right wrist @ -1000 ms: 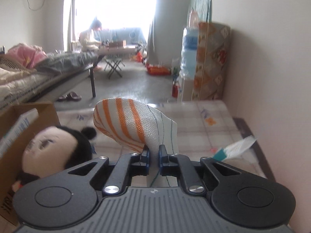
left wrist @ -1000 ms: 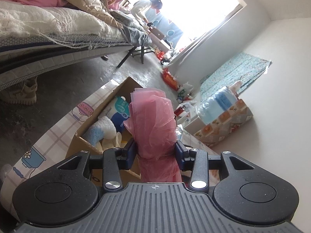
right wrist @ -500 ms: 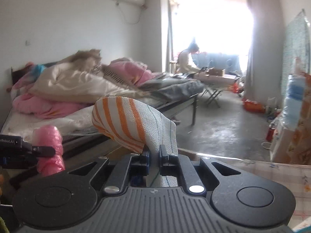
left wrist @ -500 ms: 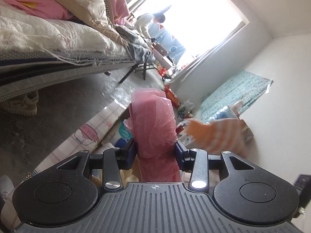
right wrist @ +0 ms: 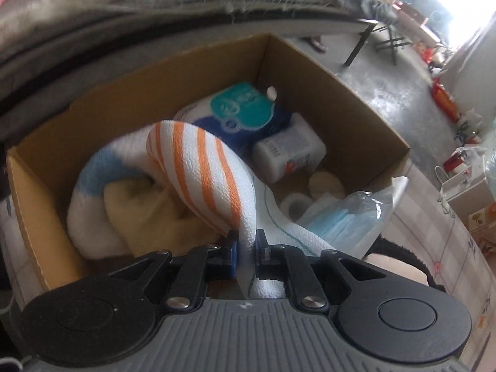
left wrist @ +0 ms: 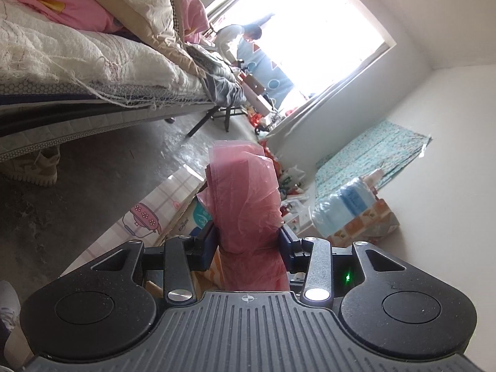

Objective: Organize soft objects
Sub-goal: 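Carry the pink bag with the left gripper while the right gripper lowers the towel into the box, then lower the pink bag roll into the box and open the left gripper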

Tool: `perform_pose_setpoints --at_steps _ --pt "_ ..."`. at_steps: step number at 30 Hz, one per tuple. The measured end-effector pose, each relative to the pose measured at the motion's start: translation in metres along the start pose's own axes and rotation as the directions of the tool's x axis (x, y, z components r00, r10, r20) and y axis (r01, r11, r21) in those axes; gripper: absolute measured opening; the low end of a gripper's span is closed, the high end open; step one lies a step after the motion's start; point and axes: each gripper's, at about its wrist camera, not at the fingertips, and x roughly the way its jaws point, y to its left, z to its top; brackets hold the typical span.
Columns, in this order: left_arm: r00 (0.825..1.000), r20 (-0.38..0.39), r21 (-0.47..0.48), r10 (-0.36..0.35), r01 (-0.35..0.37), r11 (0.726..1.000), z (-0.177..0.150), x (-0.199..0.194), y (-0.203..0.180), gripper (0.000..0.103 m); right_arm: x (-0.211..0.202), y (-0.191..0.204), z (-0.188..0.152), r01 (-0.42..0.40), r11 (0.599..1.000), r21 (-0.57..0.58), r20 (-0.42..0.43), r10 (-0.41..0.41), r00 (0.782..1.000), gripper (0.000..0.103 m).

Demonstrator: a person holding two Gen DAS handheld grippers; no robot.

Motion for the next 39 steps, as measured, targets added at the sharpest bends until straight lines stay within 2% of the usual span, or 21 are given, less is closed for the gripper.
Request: perform_pose_setpoints --at_steps 1,3,5,6,10,12,13,17,19,26,29,33,36,38,39 --pt "1.000 -0.002 -0.005 0.000 0.000 1.000 0.000 0.001 0.002 0.040 -0.001 0.002 0.001 -0.005 1.000 -0.008 -0.007 0.005 1.000 0.016" --pt "1.000 -0.010 -0.015 0.004 -0.004 1.000 0.000 0.002 0.005 0.040 -0.006 0.003 0.003 -0.034 0.999 -0.014 -0.025 0.034 0.999 0.030" --pt "1.000 -0.015 -0.022 0.006 -0.006 1.000 0.000 0.003 0.007 0.040 -0.020 -0.001 0.001 -0.053 0.999 -0.005 -0.008 0.053 0.999 0.062" --pt "1.000 -0.015 -0.023 0.005 -0.005 1.000 0.000 0.003 0.007 0.040 -0.029 -0.003 -0.003 -0.063 0.998 -0.007 0.020 0.063 0.998 0.065" --pt "1.000 -0.013 -0.022 0.003 -0.004 1.000 0.003 0.002 0.007 0.040 -0.061 -0.013 -0.006 -0.105 0.994 0.022 0.120 0.101 0.988 0.064" --pt "1.000 -0.013 -0.023 0.003 -0.003 1.000 0.003 0.002 0.007 0.040 -0.068 -0.018 -0.003 -0.146 0.988 0.057 0.157 0.136 0.978 0.056" --pt "1.000 -0.015 -0.023 0.003 -0.003 1.000 0.004 0.003 0.007 0.040 -0.066 -0.018 -0.001 -0.160 0.985 0.065 0.163 0.148 0.976 0.049" --pt "1.000 -0.026 -0.020 0.005 -0.006 1.000 0.002 0.005 0.006 0.040 -0.036 -0.007 0.009 -0.185 0.981 0.053 0.104 0.178 0.978 0.037" --pt "0.999 -0.030 -0.020 0.009 -0.009 1.000 0.002 0.006 0.006 0.040 -0.020 -0.003 0.014 -0.149 0.988 0.039 0.089 0.145 0.985 0.036" --pt "0.999 -0.041 -0.024 0.009 -0.010 1.000 0.003 0.010 0.008 0.040 0.028 -0.013 0.021 -0.101 0.988 0.117 0.008 0.100 0.995 0.026" --pt "0.999 -0.051 -0.025 0.006 -0.007 1.000 0.002 0.011 0.008 0.040 0.044 -0.014 0.018 -0.097 0.987 0.130 -0.044 0.103 0.994 0.025" --pt "0.998 -0.054 -0.021 0.008 -0.010 1.000 0.002 0.013 0.006 0.040 0.035 -0.016 0.017 -0.113 0.982 0.152 -0.037 0.119 0.992 0.025" --pt "0.998 -0.060 -0.009 0.014 -0.015 1.000 0.003 0.015 0.003 0.040 0.013 -0.027 0.008 -0.180 0.963 0.200 0.045 0.174 0.984 0.029" --pt "0.997 -0.069 0.001 0.019 -0.019 1.000 0.004 0.019 0.002 0.040 -0.012 -0.037 -0.005 -0.242 0.945 0.220 0.132 0.217 0.967 0.042" --pt "0.997 -0.074 0.005 0.020 -0.020 1.000 0.005 0.020 0.000 0.040 -0.025 -0.042 -0.012 -0.264 0.937 0.230 0.177 0.226 0.958 0.045"
